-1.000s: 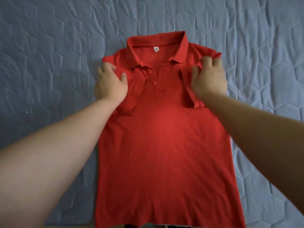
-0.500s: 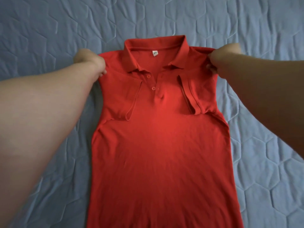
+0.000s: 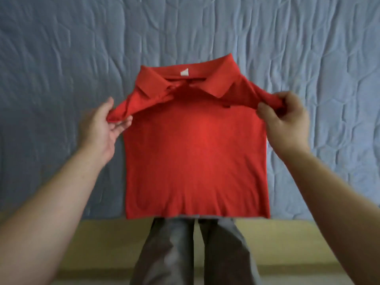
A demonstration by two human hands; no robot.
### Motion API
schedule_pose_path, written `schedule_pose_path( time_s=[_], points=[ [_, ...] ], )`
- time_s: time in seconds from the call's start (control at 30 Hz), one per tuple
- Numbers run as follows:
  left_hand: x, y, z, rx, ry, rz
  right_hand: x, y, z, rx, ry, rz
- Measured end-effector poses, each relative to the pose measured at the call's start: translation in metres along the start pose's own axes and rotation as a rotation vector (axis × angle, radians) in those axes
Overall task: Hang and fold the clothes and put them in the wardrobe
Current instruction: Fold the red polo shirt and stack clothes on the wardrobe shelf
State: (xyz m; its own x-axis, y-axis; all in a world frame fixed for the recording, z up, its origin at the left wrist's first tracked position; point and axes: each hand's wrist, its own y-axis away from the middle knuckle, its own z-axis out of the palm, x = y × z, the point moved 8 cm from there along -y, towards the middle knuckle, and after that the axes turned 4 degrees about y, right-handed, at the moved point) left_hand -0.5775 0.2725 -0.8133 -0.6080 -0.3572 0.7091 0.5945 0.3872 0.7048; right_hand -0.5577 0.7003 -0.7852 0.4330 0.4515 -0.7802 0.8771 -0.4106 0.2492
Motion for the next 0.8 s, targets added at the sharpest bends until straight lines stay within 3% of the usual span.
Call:
schedule_pose_path(
  time_s=[0.1, 0.17, 0.23, 0.33, 0.43, 0.5, 0.57, 0.63, 0.73, 0.8],
  points=[
    [-0.051, 0.038, -0.066, 0.130, -0.062, -0.081, 0.040, 0.079, -0.019, -0.024, 0.078, 0.042],
    [-0.077, 0.056, -0.102, 0.140, -0.390, -0.019, 0.069, 0.122, -0.016, -0.120, 0.181, 0.029],
    [-0.106, 0.066, -0.118, 0.032, -0.841, 0.033, 0.100, 0.153, -0.005, -0.291, 0.376, 0.029],
    [-0.143, 0.075, -0.116, -0.195, -1.195, 0.172, 0.137, 0.188, 0.019, -0.602, 0.737, 0.032],
    [-0.148, 0.086, -0.112, -0.148, -1.555, 0.367, 0.137, 0.200, 0.032, -0.600, 1.106, -0.068],
    [-0.146, 0.094, -0.101, -0.085, -1.775, 0.507, 0.122, 0.199, 0.044, -0.522, 1.155, -0.096],
    [-0.151, 0.098, -0.082, -0.163, -1.789, 0.584, 0.108, 0.200, 0.062, -0.513, 1.112, -0.156],
    [-0.162, 0.095, -0.066, -0.263, -1.717, 0.552, 0.098, 0.201, 0.078, -0.546, 1.009, -0.175],
    [-0.174, 0.090, -0.057, -0.333, -1.583, 0.450, 0.104, 0.196, 0.084, -0.541, 0.753, 0.037],
    [-0.174, 0.098, -0.050, -0.426, -1.553, 0.560, 0.110, 0.194, 0.082, -0.542, 0.618, 0.097]
  ],
)
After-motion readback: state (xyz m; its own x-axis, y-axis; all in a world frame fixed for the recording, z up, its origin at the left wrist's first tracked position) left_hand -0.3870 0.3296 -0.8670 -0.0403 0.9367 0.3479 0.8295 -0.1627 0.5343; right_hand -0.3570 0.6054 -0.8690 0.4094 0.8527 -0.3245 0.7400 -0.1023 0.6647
